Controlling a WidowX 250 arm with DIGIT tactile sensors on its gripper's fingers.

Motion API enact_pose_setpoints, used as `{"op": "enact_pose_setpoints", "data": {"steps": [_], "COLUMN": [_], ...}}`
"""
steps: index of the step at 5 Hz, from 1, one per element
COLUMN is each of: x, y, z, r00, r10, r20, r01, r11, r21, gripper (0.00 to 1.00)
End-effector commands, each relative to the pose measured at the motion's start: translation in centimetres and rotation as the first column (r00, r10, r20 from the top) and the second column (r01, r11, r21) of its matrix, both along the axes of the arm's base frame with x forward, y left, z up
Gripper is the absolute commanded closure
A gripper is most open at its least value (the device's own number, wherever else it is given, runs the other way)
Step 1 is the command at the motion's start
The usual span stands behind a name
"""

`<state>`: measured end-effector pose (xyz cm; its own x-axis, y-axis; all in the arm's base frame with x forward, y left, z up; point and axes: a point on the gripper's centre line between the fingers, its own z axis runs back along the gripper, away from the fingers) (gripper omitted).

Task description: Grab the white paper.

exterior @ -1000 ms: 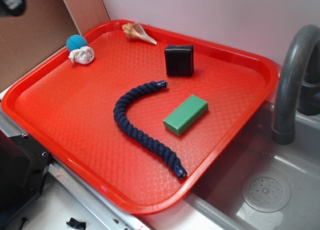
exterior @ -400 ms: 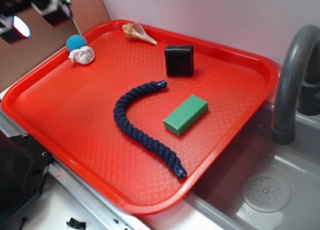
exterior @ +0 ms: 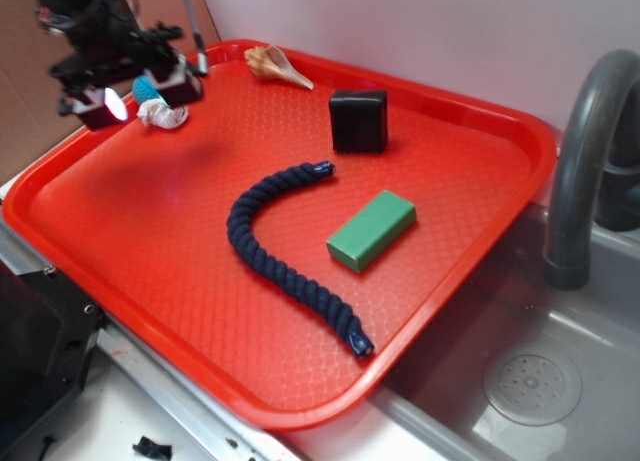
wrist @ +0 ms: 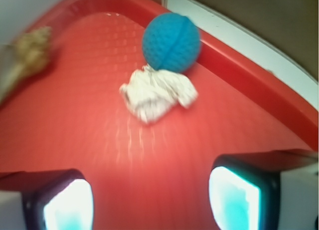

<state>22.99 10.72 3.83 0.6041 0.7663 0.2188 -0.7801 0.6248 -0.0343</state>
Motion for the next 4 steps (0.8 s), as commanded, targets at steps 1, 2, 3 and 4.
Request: {"op": "enact_pose_setpoints", "data": {"steps": [1, 2, 3, 4], "x": [2.6, 2.3, 2.1, 2.1], "y": [2.6, 3.1, 3.3, 3.0], "z": [-1.4, -2.2, -2.7, -3.0], "r00": [1.0, 1.0, 0.999, 0.999], "r10": [0.014, 0.007, 0.015, 0.006], "r20": [0.01, -0.031, -0.042, -0.054], "r01": [-0.014, -0.006, -0.014, -0.003], "r11": [0.999, 0.999, 0.999, 0.999], "r21": [0.039, 0.034, 0.036, 0.041], "gripper": [0.0, 0.0, 0.0, 1.0]}}
